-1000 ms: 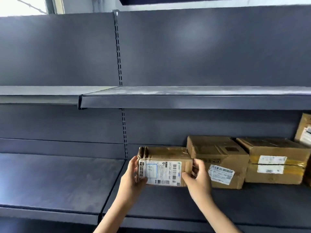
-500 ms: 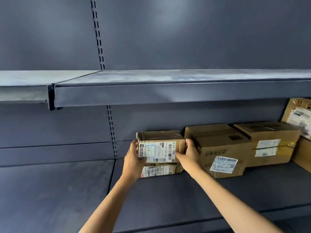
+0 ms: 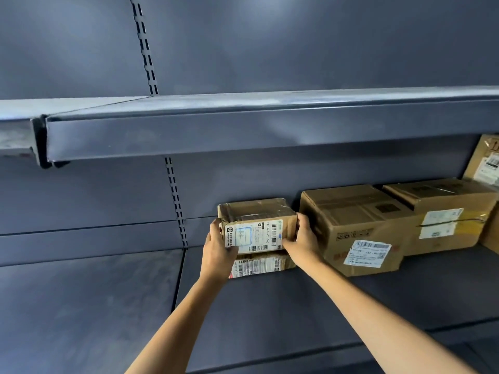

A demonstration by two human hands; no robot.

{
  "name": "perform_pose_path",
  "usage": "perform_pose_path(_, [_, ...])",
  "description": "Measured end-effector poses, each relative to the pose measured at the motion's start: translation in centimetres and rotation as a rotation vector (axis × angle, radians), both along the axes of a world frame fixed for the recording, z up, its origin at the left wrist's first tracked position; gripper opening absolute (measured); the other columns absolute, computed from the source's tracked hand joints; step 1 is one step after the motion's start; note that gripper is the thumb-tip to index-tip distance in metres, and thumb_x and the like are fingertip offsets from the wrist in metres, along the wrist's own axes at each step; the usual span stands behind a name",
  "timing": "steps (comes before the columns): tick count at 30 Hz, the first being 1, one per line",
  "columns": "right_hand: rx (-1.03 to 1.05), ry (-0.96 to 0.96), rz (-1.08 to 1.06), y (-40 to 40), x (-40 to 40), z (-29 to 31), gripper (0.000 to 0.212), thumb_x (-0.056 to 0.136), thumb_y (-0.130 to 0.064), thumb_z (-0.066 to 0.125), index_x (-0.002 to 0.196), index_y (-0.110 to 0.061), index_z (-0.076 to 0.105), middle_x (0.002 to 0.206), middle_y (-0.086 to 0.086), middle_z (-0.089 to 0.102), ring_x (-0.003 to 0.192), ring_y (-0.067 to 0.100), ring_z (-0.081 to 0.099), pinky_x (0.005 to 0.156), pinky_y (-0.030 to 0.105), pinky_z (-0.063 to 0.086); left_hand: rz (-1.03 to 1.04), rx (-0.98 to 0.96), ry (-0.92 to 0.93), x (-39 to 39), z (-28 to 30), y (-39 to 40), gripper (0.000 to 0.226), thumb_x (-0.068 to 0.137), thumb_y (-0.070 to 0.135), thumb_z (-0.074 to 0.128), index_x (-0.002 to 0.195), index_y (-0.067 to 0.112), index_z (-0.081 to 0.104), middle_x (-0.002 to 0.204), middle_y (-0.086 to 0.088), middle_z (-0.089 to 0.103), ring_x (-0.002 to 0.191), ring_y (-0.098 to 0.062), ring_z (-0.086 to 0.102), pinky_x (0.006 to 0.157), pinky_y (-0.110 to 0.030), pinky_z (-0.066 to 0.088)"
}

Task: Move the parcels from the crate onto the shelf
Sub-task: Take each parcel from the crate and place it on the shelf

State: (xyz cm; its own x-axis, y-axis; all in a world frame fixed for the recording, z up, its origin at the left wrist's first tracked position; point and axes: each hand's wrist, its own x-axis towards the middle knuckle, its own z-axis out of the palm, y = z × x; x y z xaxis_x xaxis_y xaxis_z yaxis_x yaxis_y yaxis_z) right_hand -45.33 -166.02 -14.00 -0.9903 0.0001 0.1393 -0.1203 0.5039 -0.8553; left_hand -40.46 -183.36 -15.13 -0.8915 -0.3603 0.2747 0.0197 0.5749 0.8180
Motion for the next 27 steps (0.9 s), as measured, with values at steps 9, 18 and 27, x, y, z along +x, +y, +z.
perform_pose_path(9, [-0.015, -0.027, 0.005, 0.5, 0.4, -1.4, 0.062, 0.082, -0.001, 0.060, 0.137, -0.010, 0.033, 0.131, 0.009, 0.053, 0.119, 0.025, 0.053, 0.094, 0.029, 0.043, 0.028, 0.005, -0.028, 0.5, -0.7, 0.6, 0.070, 0.075, -0.002, 0.060, 0.136, 0.008, 0.027, 0.128, -0.014, 0.050, 0.120, -0.030, 0.047, 0.095, -0.040, 0.044])
perform_pose_path(18, [-0.143, -0.011, 0.151, 3.2, 4.4, -2.3, 0.075, 0.079, 0.003, 0.062, 0.143, -0.008, 0.025, 0.144, 0.013, 0.037, 0.131, 0.026, 0.040, 0.108, 0.042, 0.037, 0.100, -0.095, -0.095, 5.1, 0.0, 3.0, 0.090, 0.075, 0.000, 0.066, 0.146, 0.002, 0.012, 0.144, -0.023, 0.032, 0.133, -0.037, 0.031, 0.110, -0.040, 0.029])
perform_pose_path(27, [-0.118, -0.059, 0.282, 14.1, 11.7, -3.8, 0.068, 0.079, -0.003, 0.062, 0.139, -0.017, 0.032, 0.143, 0.008, 0.039, 0.130, 0.023, 0.039, 0.107, 0.040, 0.037, 0.157, -0.158, -0.123, 14.7, -1.2, 13.4, 0.085, 0.077, 0.012, 0.072, 0.145, 0.007, 0.022, 0.141, -0.017, 0.039, 0.130, -0.031, 0.038, 0.105, -0.035, 0.034])
